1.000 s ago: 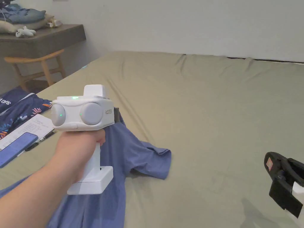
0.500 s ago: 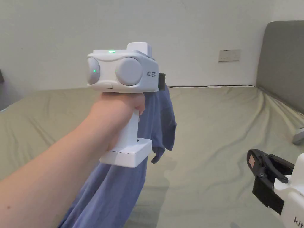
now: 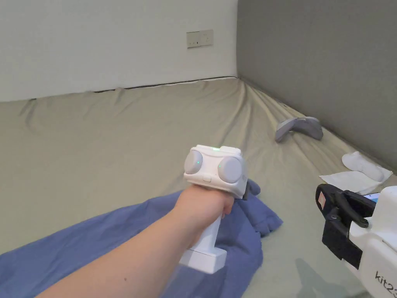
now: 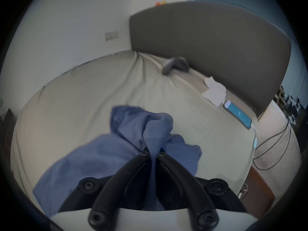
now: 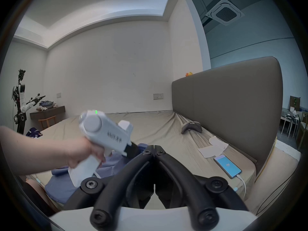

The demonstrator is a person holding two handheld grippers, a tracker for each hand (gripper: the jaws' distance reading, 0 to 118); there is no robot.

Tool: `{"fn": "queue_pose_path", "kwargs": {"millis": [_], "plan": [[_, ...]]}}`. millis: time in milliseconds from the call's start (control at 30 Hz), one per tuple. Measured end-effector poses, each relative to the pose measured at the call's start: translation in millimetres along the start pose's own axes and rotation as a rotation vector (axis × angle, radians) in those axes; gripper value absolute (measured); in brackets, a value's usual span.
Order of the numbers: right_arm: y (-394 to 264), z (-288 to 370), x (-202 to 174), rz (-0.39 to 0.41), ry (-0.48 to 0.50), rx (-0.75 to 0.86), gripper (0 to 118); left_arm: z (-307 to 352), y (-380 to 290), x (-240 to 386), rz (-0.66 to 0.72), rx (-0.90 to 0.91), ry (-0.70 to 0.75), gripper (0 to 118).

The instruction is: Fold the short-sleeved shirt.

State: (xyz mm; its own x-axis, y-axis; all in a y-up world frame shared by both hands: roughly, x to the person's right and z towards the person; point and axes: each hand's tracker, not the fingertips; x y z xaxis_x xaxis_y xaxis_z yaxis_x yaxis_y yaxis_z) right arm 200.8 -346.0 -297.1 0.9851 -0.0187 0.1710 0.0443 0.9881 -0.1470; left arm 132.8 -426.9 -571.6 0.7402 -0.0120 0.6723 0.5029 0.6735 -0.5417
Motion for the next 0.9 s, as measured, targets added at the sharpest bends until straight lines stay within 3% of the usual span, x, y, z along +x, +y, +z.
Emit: {"fn": "queue_pose_path", "kwargs": {"millis": [100,133,200,233,267,400,433,500,567,633,700,900], "plan": [[-7,-1,10,-0.006,-0.004,-0.019,0,-19,-17,2,0.001,-0.003,-0.006,2],[-9,-1,11,-0.005,-0.003,-0.022,0,-21,-18,1,0.011,0.010,-0.013,10],[-9,-4,7,0.002,0.006,-0.027,0,-17,-19,-8,0.079,0.067,0.025,73],[-9,-4,6,0.007,0.013,-0.028,0,-11,-19,-15,0.111,0.114,0.040,98],[-9,-4,6,0.015,0.020,-0.027,0,4,-17,-23,0.151,0.175,0.036,108],[-8,-4,0,0.090,0.074,0.006,0,75,-18,-71,0.234,0.334,0.041,108],[-7,-7,1,0.062,0.073,-0.032,0,94,-22,-83,0.232,0.363,0.067,106],[1,-18,-9,0.108,0.087,-0.003,0,143,-41,-110,0.223,0.452,0.142,75],[8,-29,-18,0.131,0.118,0.017,0,188,-66,-131,0.234,0.510,0.231,25],[14,-33,-31,0.124,0.133,0.012,0,219,-96,-153,0.261,0.549,0.325,6],[14,-42,-46,0.118,0.152,0.002,0,248,-131,-164,0.288,0.556,0.446,0],[-2,-76,-81,0.082,0.176,-0.066,0,286,-222,-202,0.343,0.560,0.586,0]]}}
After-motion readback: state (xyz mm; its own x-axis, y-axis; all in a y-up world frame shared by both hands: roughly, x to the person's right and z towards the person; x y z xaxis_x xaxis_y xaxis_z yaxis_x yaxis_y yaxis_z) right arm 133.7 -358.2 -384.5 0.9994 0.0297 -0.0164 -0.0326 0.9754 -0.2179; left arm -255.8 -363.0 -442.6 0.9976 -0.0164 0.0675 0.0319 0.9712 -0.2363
